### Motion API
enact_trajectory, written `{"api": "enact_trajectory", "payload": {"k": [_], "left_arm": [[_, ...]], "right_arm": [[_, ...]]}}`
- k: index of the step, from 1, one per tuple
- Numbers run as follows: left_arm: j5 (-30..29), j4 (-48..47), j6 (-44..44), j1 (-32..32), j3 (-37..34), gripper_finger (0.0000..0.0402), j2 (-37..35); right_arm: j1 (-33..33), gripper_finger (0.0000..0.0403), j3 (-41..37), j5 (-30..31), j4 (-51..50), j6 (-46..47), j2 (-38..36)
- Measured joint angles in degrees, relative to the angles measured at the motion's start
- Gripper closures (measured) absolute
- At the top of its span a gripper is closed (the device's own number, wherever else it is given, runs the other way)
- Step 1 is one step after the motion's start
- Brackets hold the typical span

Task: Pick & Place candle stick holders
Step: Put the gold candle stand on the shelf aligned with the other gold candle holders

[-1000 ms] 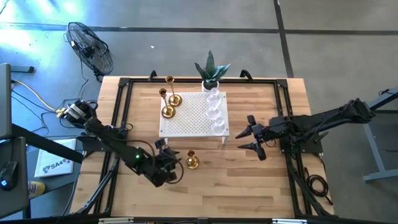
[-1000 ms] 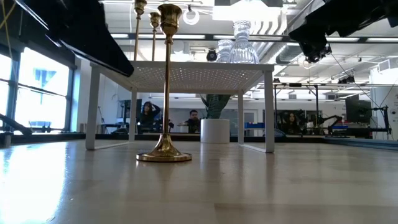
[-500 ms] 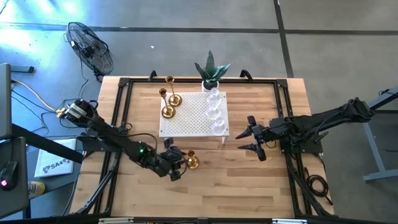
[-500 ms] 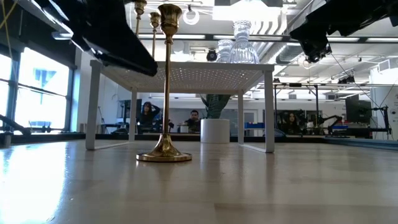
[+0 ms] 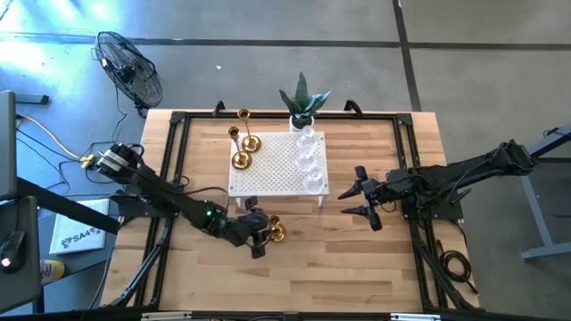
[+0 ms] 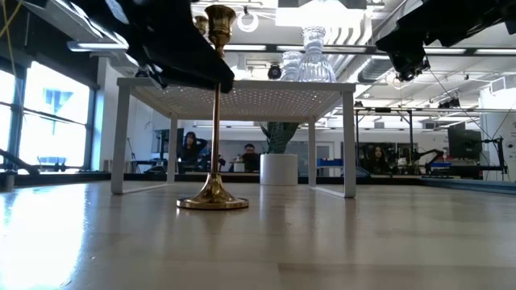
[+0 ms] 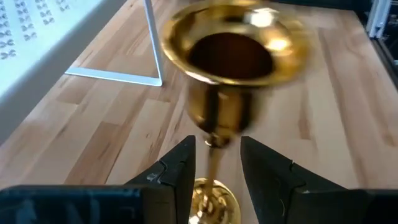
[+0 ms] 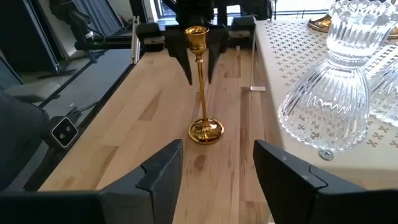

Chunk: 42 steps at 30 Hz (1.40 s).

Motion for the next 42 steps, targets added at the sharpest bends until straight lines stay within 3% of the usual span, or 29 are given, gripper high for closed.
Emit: {"api": "enact_trajectory", "payload": {"k": [9,16,25,30,42], "left_arm": [[6.4,2.2,0.2,3.4,0.0,0.0290,2.0],[7.6,1.8,1.0,3.4,0.0,0.0389,2.0],[9.2,-0.4,1.7,3.2,1.1,0.0392,1.6],[8.2,-13.0,2.0,1.1,8.7,0.0394,1.2],[-10.2,-56.9,-3.8,-5.7,39.5,0.0394,1.1]], "right_arm": [[0.0,0.0214,0.0,0.0,0.0,-0.1,0.0],[0.0,0.0214,0.0,0.0,-0.2,-0.2,0.0],[0.0,0.0214,0.0,0.0,-0.2,-0.1,0.0],[0.0,0.0214,0.0,0.0,-0.3,-0.1,0.1],[0.0,0.0214,0.0,0.0,-0.7,0.3,0.1]]}}
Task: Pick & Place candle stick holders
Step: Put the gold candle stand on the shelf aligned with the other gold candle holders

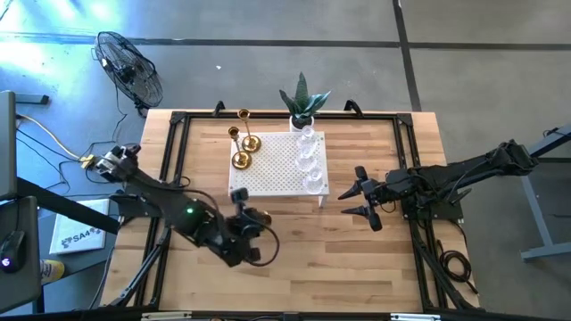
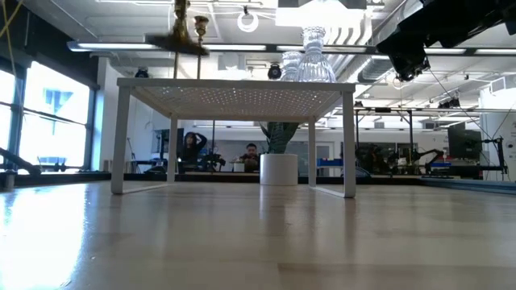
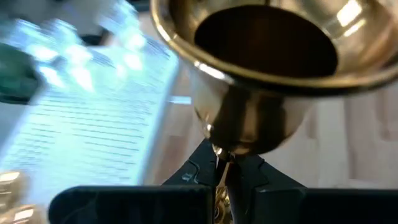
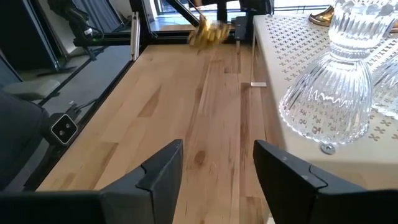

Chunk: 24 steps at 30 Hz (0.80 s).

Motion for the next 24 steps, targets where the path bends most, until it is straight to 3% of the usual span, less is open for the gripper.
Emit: {"api": "enact_trajectory", "payload": {"k": [5,10,18,24], "left_arm": [[-7.6,-12.1,-2.7,-2.2,8.9,0.0394,-0.1],[-11.7,-22.4,-5.8,-2.2,13.8,0.0394,-0.1],[-16.0,-34.0,-12.8,-2.2,14.9,0.0394,-0.4],[-17.6,-37.6,-17.4,-2.1,14.9,0.0394,-2.7]], "right_arm": [[0.0,0.0214,0.0,0.0,-0.1,0.9,0.0],[0.0,0.0214,0.0,0.0,-0.3,1.0,0.0],[0.0,0.0214,0.0,0.0,-0.3,1.2,0.0],[0.0,0.0214,0.0,0.0,-0.3,1.2,0.0]]}}
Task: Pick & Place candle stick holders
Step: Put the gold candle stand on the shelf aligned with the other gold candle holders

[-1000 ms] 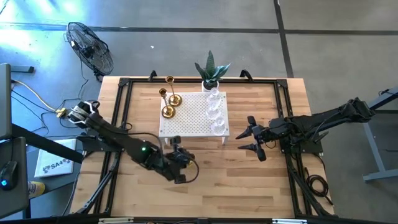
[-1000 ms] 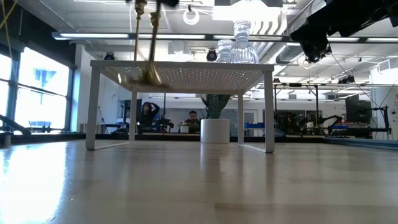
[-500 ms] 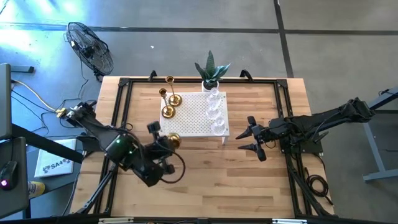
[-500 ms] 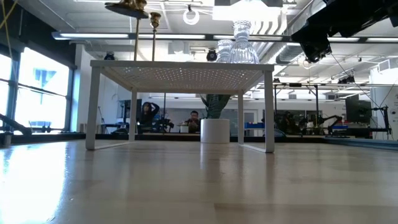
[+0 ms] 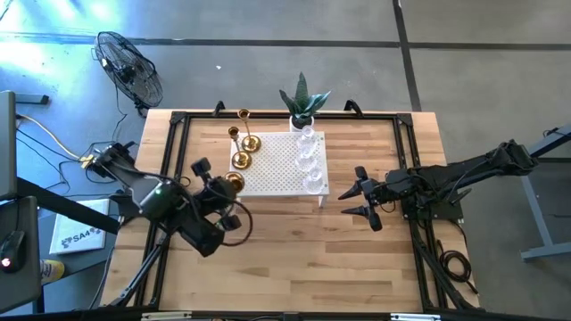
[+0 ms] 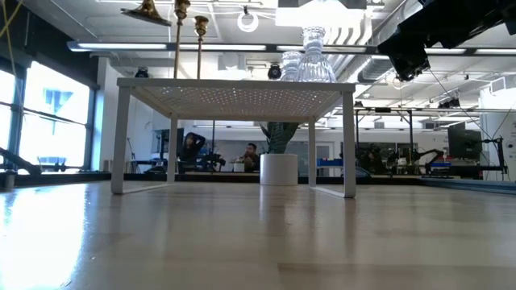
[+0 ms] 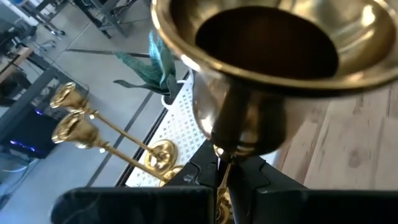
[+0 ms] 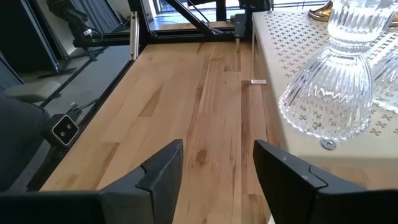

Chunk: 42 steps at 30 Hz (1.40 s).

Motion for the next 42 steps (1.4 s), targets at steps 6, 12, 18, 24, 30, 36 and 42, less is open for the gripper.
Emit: {"api": "enact_trajectory", "payload": {"k": [6,12,18,24,30,36,42], "left_arm": [[-0.2,0.0,-1.1,0.0,0.0,0.0394,-2.5],[-1.2,-0.6,1.5,0.0,0.0,0.0394,-5.5],[-4.6,-4.5,1.8,0.0,-0.1,0.0394,-11.6],[-5.8,-4.2,0.3,0.0,-3.6,0.0394,-20.2],[-4.3,6.9,-3.0,0.0,-20.1,0.0394,-30.8],[2.1,36.4,12.6,0.0,-41.0,0.0394,-40.6],[12.5,62.4,29.2,0.0,-55.5,0.0394,-48.7]], "right_arm": [[0.0,0.0214,0.0,0.0,0.0,-0.1,0.0],[0.0,0.0214,0.0,0.0,0.0,-0.2,0.0],[0.0,0.0214,0.0,0.0,0.0,-0.6,0.0],[0.0,0.0214,0.0,0.4,0.0,-2.7,0.0],[0.0,0.0214,0.0,3.4,-0.1,-3.3,0.0],[0.0,0.0214,0.0,3.5,-0.1,-3.7,0.0],[0.0,0.0214,0.0,4.9,0.1,-3.7,0.0]]}}
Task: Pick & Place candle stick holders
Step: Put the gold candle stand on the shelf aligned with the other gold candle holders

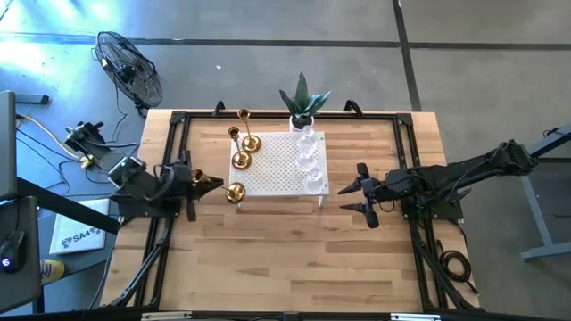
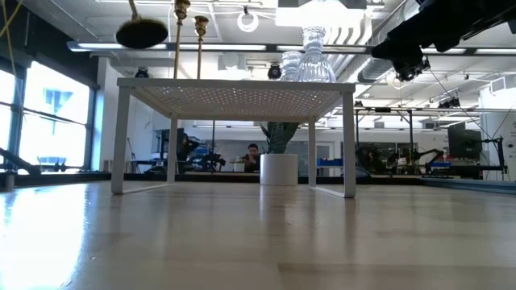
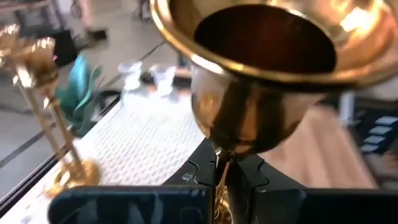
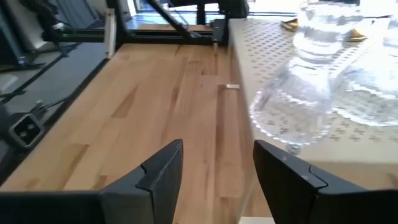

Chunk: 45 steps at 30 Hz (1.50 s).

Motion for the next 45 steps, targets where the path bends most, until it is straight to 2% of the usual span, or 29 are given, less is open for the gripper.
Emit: {"api": "enact_trajectory", "payload": {"k": [5,11,14,20,24,28,34,45], "left_arm": [[1.5,7.5,3.9,0.0,-3.1,0.0394,-3.1],[8.2,18.2,15.6,0.0,-3.1,0.0394,-1.7],[8.1,20.4,18.5,1.1,-3.1,0.0394,-1.0],[10.8,13.4,7.7,11.8,-2.7,0.0394,-1.0],[18.2,12.5,2.1,19.8,-2.7,0.0394,-0.5],[25.6,10.9,-0.2,25.2,-2.6,0.0394,1.5],[28.6,6.4,-3.0,27.4,-2.6,0.0394,4.7],[26.5,-1.7,-1.9,27.4,2.7,0.0395,6.3]], "right_arm": [[0.0,0.0214,0.0,2.6,0.4,0.0,0.0],[0.0,0.0214,0.0,2.7,1.0,0.0,0.0],[0.0,0.0214,0.0,2.6,1.0,0.1,0.0],[0.0,0.0214,0.0,1.4,0.0,2.4,0.0],[0.0,0.0214,0.0,1.1,-0.5,2.5,0.0],[0.0,0.0214,0.0,1.1,-0.5,1.9,0.0],[0.0,0.0214,0.0,1.1,-0.5,0.5,0.0],[0.0,0.0214,0.0,3.3,-0.6,-0.1,0.0]]}}
